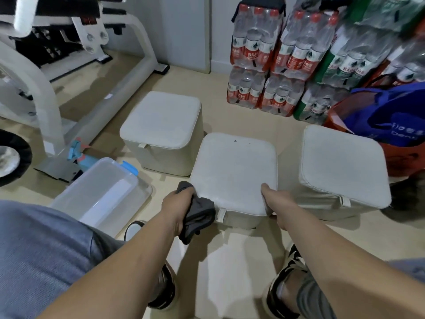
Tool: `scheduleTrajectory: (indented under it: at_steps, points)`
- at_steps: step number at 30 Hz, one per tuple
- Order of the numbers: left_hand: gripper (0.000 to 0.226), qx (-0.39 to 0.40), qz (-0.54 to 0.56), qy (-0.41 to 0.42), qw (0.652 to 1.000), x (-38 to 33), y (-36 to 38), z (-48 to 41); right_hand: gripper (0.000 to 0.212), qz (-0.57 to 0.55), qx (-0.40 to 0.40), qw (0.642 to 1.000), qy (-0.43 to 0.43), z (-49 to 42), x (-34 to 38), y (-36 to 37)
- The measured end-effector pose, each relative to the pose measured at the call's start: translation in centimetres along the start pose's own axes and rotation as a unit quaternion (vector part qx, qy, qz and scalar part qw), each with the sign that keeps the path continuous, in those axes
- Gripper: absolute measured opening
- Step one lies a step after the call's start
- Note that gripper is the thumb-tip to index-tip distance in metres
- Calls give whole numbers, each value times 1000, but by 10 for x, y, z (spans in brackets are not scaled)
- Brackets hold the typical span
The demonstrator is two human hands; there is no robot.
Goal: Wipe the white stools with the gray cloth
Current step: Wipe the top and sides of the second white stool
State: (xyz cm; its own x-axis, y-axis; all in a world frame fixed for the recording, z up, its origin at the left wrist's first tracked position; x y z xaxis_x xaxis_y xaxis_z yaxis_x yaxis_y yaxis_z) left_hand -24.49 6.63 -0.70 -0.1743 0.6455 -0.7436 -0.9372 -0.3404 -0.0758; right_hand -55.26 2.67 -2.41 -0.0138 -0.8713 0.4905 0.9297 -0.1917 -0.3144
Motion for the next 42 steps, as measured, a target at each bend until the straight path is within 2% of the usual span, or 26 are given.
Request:
scheduleTrajectory:
  at_steps: [4,7,13,16,19,22,24,25,28,30,31,34,38,40,42]
  points:
    - [21,21,35,-32,999,-4,0,3,44,26,15,999,-32,5,6,5]
    - [32,39,59,-22,997,-19,6,12,32,34,-2,997,-67,16,18,-11]
    - [11,39,53,79,995,-71,13,25,74,133,-94,978,-131,42,46,-39]
    - [11,31,46,119,991,-73,16,26,85,182,-105,960,-184,59,55,-30]
    - [17,1,6,173,985,-79,18,23,62,269,-114,916,-274,71,71,-11]
    - [32,-35,-36,234,971,-97,22,20,60,325,-95,889,-308,64,83,-3]
    - [43,-66,-85,309,945,-117,28,27,60,343,-95,879,-317,55,90,-5]
    - [44,-76,-123,366,919,-126,33,32,58,339,-96,880,-318,51,95,-5]
    - [53,-67,-287,498,816,-136,69,36,58,308,-101,891,-319,41,115,-1]
    - [59,-55,-417,530,737,-127,102,22,58,313,-95,893,-311,30,128,3]
    - [61,-60,-451,532,714,-124,111,14,58,321,-93,891,-307,26,133,5]
    - [61,-88,-463,537,700,-126,122,-8,57,351,-85,884,-298,13,146,5]
    - [56,-100,-462,564,677,-133,126,-18,53,411,-35,867,-278,0,162,8]
    - [53,-90,-466,549,688,-122,121,-19,54,436,-53,853,-282,-4,171,9]
    - [51,-59,-485,493,720,-94,110,-22,54,444,-65,848,-282,-7,177,12]
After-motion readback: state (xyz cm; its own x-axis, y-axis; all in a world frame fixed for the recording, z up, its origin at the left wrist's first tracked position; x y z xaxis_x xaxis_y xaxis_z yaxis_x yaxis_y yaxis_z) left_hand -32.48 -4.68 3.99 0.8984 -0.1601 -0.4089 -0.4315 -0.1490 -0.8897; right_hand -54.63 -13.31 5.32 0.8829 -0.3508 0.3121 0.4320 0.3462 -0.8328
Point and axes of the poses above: each hand's wrist, its own z-axis away from the middle knuckle, its own y-axis out of the palm, x = y × z, the point moved 9 cm from there along -z, towards the middle knuckle, and after that the axes turned 10 degrees about y, right-handed, at the moved point
